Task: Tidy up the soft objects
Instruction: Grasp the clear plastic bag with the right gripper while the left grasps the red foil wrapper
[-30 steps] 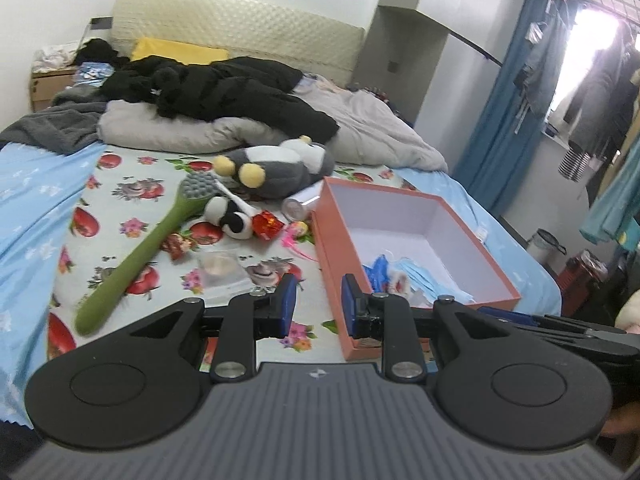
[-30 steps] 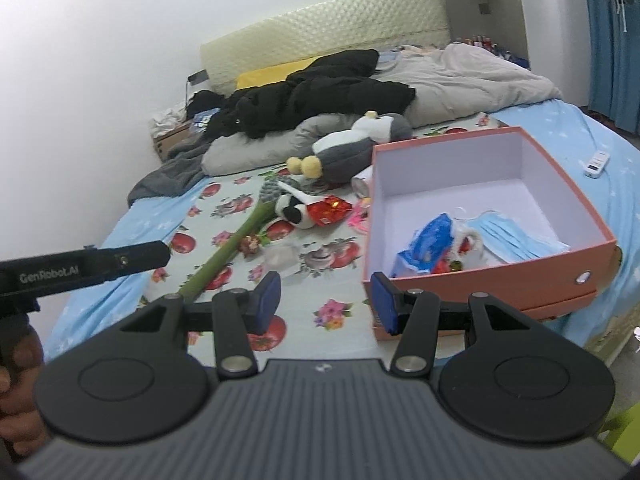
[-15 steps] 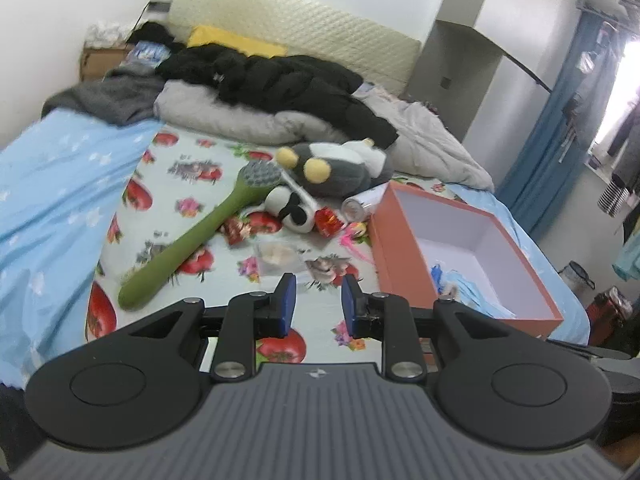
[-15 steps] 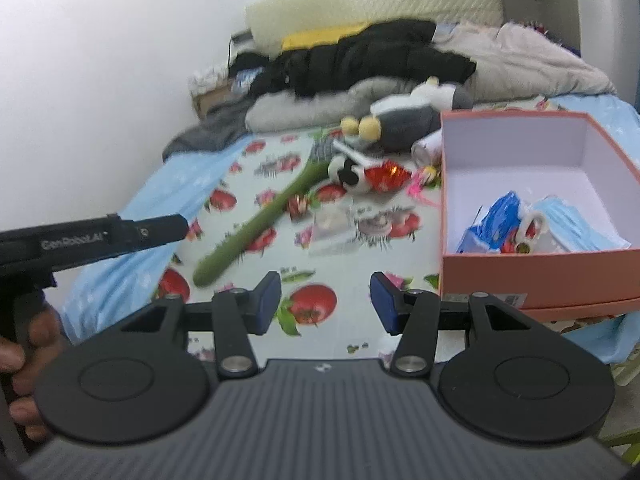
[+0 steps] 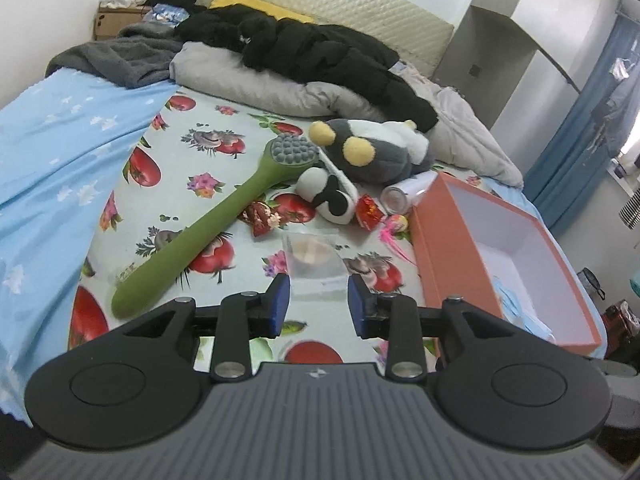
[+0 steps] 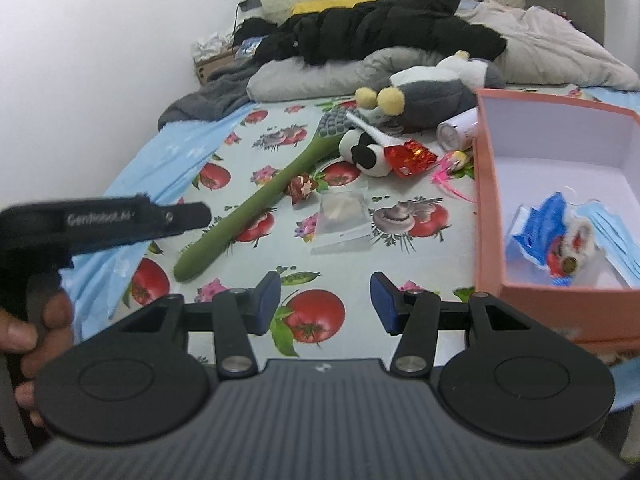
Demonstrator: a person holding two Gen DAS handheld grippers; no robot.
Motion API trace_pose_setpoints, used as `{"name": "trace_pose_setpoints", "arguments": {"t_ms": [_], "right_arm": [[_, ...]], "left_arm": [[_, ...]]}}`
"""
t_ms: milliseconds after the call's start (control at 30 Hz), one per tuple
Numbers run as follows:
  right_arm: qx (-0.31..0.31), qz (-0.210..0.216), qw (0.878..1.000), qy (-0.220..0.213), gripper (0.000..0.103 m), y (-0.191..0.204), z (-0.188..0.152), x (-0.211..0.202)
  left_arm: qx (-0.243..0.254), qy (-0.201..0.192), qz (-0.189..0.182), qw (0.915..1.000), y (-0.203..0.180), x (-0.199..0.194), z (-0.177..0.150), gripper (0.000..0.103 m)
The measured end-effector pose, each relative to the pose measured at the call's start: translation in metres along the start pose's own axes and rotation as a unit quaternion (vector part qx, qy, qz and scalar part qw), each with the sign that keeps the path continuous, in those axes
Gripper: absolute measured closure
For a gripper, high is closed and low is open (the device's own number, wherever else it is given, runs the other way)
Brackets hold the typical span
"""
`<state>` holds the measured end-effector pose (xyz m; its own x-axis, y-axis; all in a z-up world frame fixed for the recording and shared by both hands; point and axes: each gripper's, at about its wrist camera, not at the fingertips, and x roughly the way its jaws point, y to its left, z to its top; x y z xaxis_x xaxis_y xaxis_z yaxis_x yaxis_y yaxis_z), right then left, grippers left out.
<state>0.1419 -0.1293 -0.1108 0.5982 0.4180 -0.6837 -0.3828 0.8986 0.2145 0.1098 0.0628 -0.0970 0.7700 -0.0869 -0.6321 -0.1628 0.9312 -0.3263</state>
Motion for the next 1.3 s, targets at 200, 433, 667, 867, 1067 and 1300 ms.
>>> {"name": "trace_pose_setpoints", "arguments": {"t_ms": [200, 433, 667, 867, 1067, 1300], "right_arm": [[-0.016, -0.005, 1.0, 0.01, 0.05, 0.001, 0.019, 0.039], [-0.018, -0.007, 0.999, 0.029, 0.05, -0.009, 0.041, 0.082], [-0.019, -0.016, 0.998, 0.05, 0.037, -0.022, 0.058, 0.123], [-0.026, -0.014, 0.997, 0.068, 0.031, -0.026, 0.058, 0.164], [-0.017, -0.01, 0.997, 0.075, 0.031, -0.031, 0.055, 0.193], [-0.011, 0.012, 0.997, 0.082, 0.04, -0.042, 0.045, 0.211]], "left_arm": [[-0.03, 0.014, 0.003, 0.9994, 0.022, 0.051, 0.019, 0.065], [-0.059, 0.045, -0.014, 0.9972, 0.043, 0.106, 0.038, 0.058], [-0.07, 0.056, -0.002, 0.9959, 0.058, 0.151, 0.05, 0.053], [-0.063, 0.074, 0.009, 0.9952, 0.058, 0.193, 0.06, 0.053], [-0.089, 0.088, 0.022, 0.9919, 0.064, 0.226, 0.064, 0.053], [-0.176, 0.076, 0.047, 0.9803, 0.069, 0.243, 0.067, 0.053]]}}
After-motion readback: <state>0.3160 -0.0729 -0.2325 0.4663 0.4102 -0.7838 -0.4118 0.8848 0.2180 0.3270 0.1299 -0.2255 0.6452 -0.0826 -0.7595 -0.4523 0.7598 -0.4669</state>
